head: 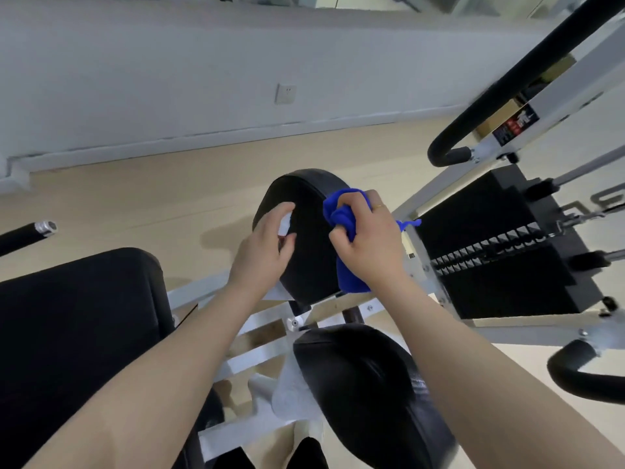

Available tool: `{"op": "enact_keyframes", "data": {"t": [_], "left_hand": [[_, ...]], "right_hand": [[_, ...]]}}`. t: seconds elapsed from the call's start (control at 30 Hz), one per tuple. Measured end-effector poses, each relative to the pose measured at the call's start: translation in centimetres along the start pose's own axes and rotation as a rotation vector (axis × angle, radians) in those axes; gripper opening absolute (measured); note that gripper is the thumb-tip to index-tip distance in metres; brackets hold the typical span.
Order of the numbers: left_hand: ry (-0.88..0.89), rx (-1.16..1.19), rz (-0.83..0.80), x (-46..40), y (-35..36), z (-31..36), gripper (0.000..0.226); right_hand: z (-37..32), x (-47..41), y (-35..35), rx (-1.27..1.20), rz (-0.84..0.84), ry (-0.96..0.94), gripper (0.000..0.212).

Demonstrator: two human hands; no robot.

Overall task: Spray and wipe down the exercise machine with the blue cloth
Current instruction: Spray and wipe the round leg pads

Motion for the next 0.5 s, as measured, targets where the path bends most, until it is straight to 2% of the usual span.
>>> {"op": "enact_keyframes", "data": {"t": [0.07, 0.2, 0.33, 0.43, 0.5], "left_hand": [[-0.106, 0.168, 0.051, 0.2, 0.2, -0.7, 0.042], [-0.199, 0.338, 0.161, -0.1, 0.4, -0.9, 0.037], [-0.372, 0.493, 0.305, 0.1, 0.5, -2.6, 0.026], [-0.537, 0.62, 0.4, 2.5, 1.3, -4.5, 0.031], [-0.615, 0.71, 0.405, 4.1, 2.9, -5.0, 0.036]], "right_hand": [[-0.3, -0.5, 0.2, -0.009, -0.018, -0.003, 0.039], [-0.5, -1.0, 0.6, 0.012, -0.054, 0.003, 0.036], [-0.3, -1.6, 0.3, 0.014, -0.025, -0.018, 0.041], [-0.4, -1.5, 0.3, 0.003, -0.017, -0.037, 0.042], [-0.5, -1.5, 0.2, -0.002, -0.003, -0.038, 0.037]]}}
Point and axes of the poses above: each hand's wrist, its own x-axis away from the middle knuckle, its own y-axis out of the palm, z = x × y, the point moved 10 cm from there along -x, towards the middle knuckle, and after that the axes turned 7 degrees about x, right-handed, at the moved point
